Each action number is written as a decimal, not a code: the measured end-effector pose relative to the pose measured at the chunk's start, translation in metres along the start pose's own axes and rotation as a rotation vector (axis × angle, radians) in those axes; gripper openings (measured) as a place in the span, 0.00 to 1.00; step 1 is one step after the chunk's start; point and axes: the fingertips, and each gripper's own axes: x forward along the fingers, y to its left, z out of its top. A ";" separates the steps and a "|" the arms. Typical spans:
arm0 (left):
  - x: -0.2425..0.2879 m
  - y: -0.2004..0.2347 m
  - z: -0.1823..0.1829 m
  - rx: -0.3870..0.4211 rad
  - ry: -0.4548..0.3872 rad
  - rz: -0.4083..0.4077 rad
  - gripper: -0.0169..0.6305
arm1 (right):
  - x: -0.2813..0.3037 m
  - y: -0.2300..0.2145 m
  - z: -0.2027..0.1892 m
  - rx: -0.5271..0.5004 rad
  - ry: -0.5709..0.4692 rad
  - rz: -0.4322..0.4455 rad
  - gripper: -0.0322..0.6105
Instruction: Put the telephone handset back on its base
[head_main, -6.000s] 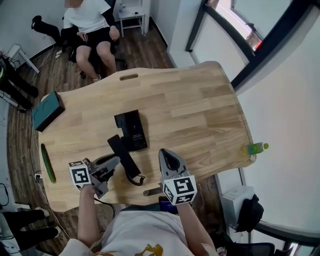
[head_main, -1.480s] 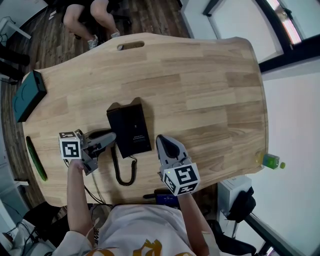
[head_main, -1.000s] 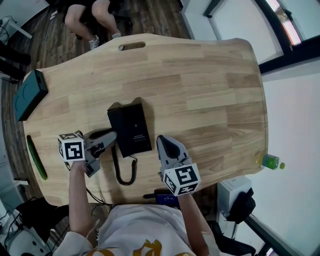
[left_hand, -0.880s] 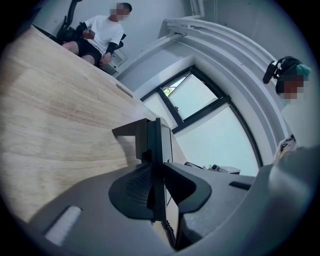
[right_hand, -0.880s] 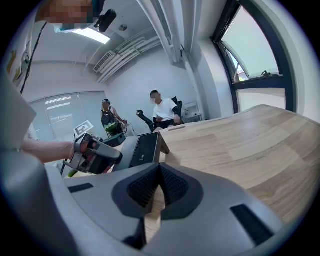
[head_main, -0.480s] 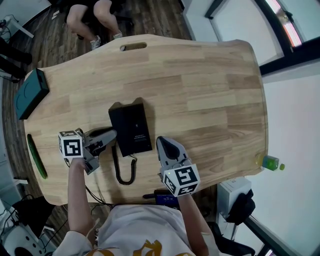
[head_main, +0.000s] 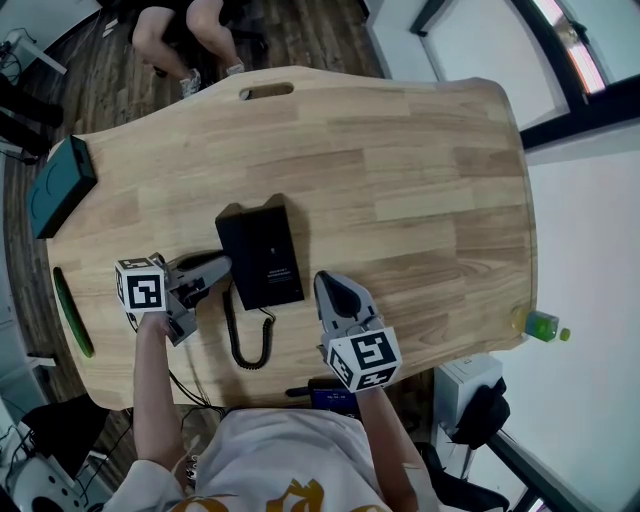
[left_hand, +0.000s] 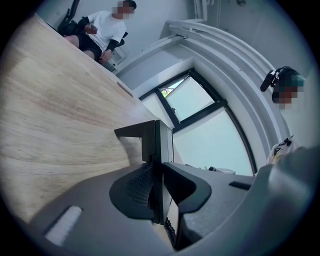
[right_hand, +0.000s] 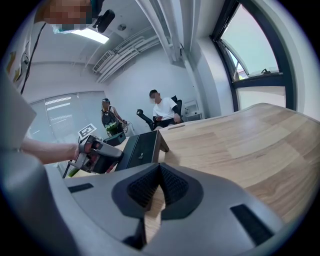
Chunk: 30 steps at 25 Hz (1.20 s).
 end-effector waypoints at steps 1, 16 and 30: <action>0.000 0.000 0.000 0.000 -0.002 0.002 0.13 | 0.000 0.000 -0.001 0.000 0.001 0.000 0.05; -0.001 0.002 0.000 0.037 -0.121 0.128 0.13 | 0.004 0.006 0.011 -0.040 -0.005 -0.011 0.05; -0.026 -0.010 0.009 0.412 -0.207 0.523 0.13 | -0.005 0.026 0.038 -0.068 -0.057 0.005 0.05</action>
